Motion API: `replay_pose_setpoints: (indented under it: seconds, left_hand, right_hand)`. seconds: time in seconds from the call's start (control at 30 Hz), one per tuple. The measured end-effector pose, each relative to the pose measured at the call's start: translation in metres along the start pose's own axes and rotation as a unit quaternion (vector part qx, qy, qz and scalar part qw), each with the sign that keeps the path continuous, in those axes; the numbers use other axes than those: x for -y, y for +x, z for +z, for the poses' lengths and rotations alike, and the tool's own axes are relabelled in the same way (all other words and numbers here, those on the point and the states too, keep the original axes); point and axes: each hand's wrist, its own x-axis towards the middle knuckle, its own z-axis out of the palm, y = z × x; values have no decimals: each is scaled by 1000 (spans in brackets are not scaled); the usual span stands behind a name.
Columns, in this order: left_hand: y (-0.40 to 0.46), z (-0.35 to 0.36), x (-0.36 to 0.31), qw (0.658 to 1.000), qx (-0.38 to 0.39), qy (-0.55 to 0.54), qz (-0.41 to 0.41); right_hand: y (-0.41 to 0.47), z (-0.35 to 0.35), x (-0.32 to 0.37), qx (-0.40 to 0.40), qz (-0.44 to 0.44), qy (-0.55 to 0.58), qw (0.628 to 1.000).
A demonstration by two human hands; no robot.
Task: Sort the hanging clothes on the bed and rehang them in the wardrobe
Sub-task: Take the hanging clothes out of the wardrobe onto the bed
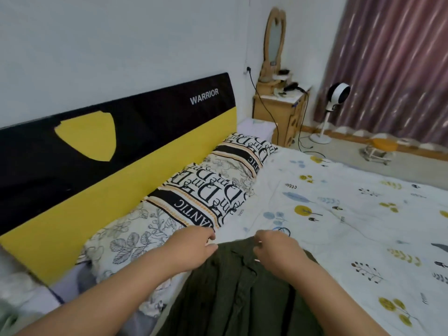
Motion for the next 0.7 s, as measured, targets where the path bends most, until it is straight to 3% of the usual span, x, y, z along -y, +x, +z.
replay_pose_setpoints:
  seconds: [0.3,0.5,0.7]
  left_hand:
    - [-164,-89,59,994,-93,32,-55]
    - [-257,-123,87,975,-159,39,-149]
    - [-351,-132,94,935,-211,46,-280]
  right_hand:
    - [-86,-63,142,-37,-164,-6,986]
    - [-113,-87,215,-72,-292,-29,953]
    - [-147,-104,273,-72,-416,-49,905]
